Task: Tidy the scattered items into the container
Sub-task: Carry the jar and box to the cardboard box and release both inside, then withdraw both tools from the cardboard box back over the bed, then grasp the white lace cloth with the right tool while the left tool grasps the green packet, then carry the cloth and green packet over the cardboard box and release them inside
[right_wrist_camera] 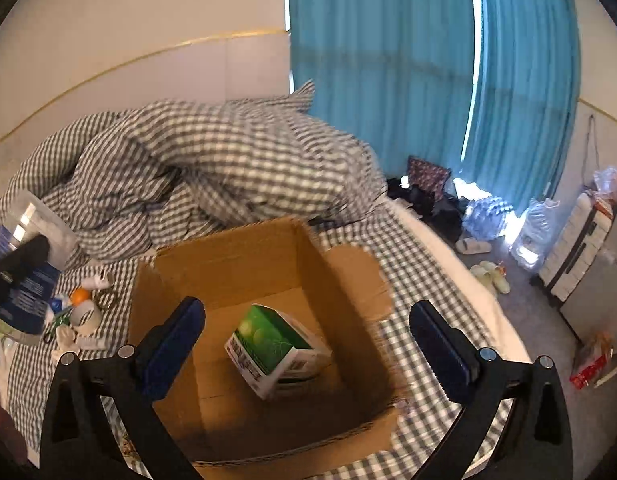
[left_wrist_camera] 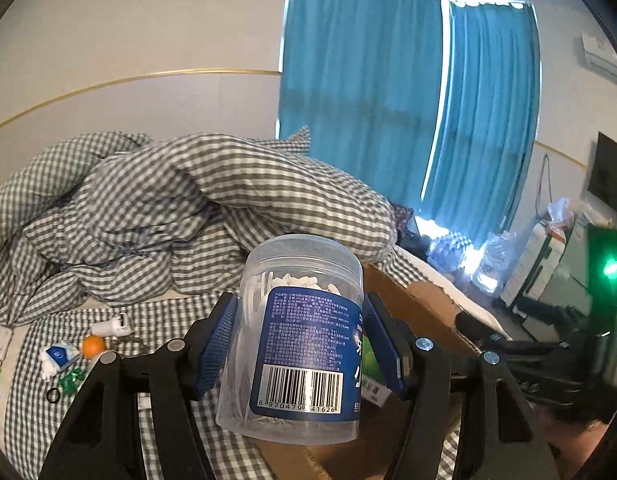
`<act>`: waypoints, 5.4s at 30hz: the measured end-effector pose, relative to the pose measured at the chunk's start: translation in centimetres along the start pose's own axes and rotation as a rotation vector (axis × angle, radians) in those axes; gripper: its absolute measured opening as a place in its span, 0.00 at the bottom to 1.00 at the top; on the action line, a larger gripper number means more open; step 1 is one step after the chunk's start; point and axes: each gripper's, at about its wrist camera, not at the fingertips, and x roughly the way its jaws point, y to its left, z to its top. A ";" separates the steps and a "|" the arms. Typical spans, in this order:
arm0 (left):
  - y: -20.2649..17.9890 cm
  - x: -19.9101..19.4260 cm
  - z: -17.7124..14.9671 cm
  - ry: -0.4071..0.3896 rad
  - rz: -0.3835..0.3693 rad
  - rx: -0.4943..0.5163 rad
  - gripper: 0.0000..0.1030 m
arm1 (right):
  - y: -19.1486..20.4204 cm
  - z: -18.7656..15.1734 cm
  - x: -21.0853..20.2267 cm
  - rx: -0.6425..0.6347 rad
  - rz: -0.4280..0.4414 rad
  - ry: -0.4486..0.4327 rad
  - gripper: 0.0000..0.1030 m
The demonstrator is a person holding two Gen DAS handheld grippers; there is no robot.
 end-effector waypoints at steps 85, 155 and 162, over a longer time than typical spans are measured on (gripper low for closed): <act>38.7 -7.9 -15.7 0.187 0.592 -0.294 1.00 | 41.3 -11.7 12.7 -0.518 0.570 0.282 0.99; 27.7 -1.5 -7.0 0.121 0.386 -0.170 0.29 | 28.5 -2.3 1.5 -0.338 0.519 0.028 0.07; 21.2 -6.0 -2.8 -0.002 0.327 -0.127 0.29 | 22.7 -0.6 -1.7 -0.279 0.434 -0.039 0.08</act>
